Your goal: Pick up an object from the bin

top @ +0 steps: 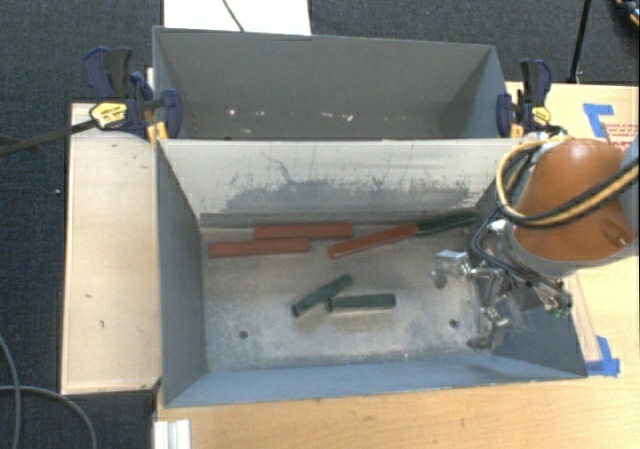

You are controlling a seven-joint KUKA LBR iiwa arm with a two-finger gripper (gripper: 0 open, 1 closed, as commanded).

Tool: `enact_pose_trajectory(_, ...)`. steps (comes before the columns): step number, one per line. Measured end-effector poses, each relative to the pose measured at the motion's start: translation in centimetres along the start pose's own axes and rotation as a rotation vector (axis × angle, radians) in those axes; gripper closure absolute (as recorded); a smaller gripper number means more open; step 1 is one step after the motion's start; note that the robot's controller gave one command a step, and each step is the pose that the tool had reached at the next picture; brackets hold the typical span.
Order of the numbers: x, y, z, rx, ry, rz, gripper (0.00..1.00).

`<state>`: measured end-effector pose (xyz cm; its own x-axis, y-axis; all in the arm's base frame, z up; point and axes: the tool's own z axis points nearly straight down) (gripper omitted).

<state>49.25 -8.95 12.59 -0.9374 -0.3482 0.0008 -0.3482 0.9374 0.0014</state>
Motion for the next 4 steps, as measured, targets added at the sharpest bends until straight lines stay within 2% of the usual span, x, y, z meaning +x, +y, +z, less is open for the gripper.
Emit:
enact_pose_trajectory(1, -1.9, 4.2, -0.4, 0.0, 0.0, 0.192, 0.0)
enact_pose_trajectory(2, -3.4, 7.8, 5.7, 0.001, -0.003, -0.069, 0.0)
enact_pose_trajectory(3, -9.1, 9.9, 5.4, 0.001, -0.006, 0.175, 1.0)
enact_pose_trajectory(4, -9.1, 9.9, 5.4, 0.001, -0.006, 0.174, 1.0)
